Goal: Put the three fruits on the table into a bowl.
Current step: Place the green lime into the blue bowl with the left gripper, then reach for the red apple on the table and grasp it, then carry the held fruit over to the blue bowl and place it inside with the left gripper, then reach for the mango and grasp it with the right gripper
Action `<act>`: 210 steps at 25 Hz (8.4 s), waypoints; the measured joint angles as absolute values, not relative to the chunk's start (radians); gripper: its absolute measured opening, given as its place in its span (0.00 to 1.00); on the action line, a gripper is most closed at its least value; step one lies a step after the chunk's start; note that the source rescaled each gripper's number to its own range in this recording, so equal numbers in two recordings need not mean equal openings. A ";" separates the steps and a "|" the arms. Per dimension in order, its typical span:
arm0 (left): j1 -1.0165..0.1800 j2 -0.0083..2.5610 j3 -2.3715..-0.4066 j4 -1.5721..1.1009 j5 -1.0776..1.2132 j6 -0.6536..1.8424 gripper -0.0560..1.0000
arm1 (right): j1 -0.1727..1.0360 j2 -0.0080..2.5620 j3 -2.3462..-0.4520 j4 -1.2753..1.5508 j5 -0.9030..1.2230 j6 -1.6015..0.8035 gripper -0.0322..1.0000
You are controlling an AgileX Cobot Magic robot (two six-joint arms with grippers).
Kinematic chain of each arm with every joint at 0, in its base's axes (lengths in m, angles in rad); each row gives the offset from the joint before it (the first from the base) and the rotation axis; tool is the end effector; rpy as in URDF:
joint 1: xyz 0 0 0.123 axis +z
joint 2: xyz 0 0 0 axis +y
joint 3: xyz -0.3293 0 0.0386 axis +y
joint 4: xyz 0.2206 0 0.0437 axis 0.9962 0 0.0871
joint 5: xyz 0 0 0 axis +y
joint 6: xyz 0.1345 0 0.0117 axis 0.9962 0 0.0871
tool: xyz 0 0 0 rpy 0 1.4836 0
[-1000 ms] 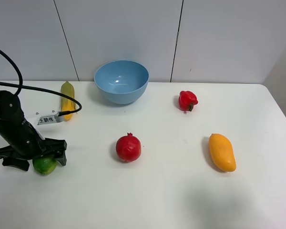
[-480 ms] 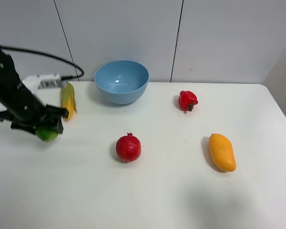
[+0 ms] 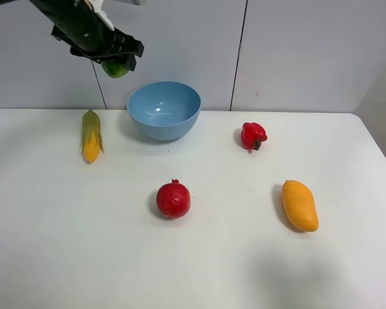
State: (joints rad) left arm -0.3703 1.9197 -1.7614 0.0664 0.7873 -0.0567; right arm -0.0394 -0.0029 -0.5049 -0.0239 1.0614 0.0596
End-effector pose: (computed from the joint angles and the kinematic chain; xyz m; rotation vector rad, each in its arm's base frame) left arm 0.4328 -0.1612 0.3256 0.4147 2.3945 -0.1150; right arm -0.0374 -0.0013 0.2454 0.1020 2.0344 -0.0159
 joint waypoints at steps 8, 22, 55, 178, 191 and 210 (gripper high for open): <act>-0.378 2.198 -1.983 -0.041 0.776 -0.044 0.09 | -0.039 -0.003 -0.505 -0.024 1.061 0.060 1.00; -0.385 2.343 -2.042 -0.076 0.746 0.065 0.32 | -0.039 -0.003 -0.505 -0.024 1.061 0.060 1.00; -0.612 2.052 -1.575 -0.199 0.905 -0.137 0.98 | -0.039 -0.003 -0.505 -0.024 1.061 0.060 1.00; -0.430 1.986 -1.621 -0.053 0.415 -0.040 0.98 | -0.039 -0.003 -0.505 -0.024 1.061 0.060 1.00; -0.234 1.707 -1.622 0.073 0.992 0.117 0.98 | -0.039 -0.003 -0.505 -0.024 1.061 0.060 1.00; 0.057 0.856 -1.075 0.049 1.140 0.093 0.98 | -0.039 -0.003 -0.505 -0.024 1.061 0.060 1.00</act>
